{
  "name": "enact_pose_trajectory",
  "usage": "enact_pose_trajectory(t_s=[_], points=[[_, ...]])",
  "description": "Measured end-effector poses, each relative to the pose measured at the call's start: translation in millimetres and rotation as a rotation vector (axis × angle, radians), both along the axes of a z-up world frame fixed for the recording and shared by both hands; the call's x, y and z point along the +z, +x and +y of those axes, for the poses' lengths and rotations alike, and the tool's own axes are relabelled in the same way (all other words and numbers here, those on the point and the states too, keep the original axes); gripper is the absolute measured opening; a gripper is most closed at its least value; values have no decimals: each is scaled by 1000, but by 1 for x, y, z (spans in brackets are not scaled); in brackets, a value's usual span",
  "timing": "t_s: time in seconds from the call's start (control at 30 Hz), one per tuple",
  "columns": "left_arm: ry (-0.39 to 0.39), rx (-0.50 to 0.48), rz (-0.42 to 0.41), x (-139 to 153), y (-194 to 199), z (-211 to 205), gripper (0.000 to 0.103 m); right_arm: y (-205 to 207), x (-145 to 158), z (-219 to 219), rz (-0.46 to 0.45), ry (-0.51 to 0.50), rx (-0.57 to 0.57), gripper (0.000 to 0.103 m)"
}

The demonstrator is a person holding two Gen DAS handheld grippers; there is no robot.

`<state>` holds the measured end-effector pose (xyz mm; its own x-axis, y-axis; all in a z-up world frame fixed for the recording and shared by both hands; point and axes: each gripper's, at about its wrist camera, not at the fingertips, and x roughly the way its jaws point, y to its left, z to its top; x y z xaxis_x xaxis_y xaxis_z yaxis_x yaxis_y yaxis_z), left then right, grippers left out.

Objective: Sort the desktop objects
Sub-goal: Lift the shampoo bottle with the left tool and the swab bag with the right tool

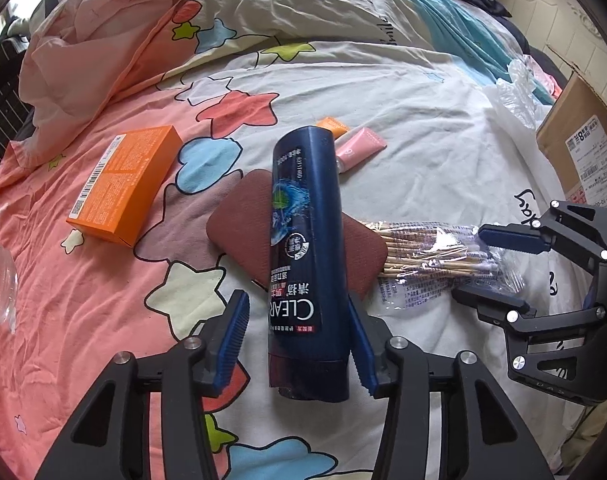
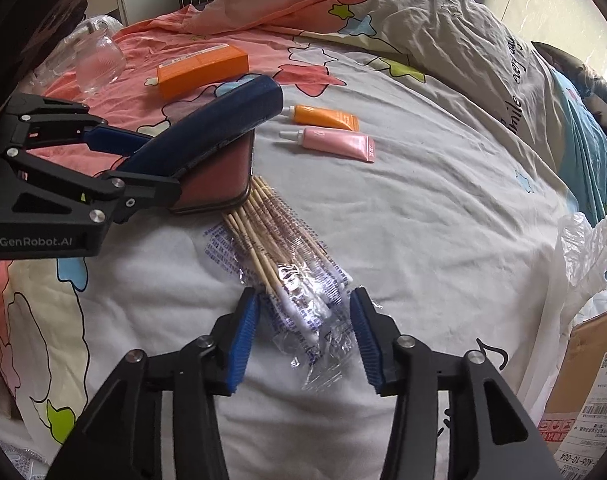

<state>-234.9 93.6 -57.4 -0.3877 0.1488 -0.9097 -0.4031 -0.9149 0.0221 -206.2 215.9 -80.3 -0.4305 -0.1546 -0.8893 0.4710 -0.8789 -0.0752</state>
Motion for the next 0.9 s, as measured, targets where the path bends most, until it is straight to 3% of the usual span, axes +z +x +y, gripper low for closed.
enact_pose_trajectory(t_s=[0.13,0.4,0.47,0.57,0.6,0.63,0.9], points=[[-12,-9,4,-4,-1,4,87,-1,0,-3,7,14,18,53],[-35,-26,13,-12,-2,12,90,-10,1,-13,20,26,53,62],[-12,-30,1,-10,-2,9,87,-14,2,-13,25,15,50,63],[28,-36,-20,-5,-2,3,62,-16,3,-12,27,0,50,66],[41,-38,-27,-3,-2,1,45,-16,4,-12,29,-1,51,66],[55,-39,-34,-1,-2,-1,40,-16,4,-12,31,-4,51,67],[81,-53,-25,13,11,-6,37,-17,7,-8,32,-38,53,67]])
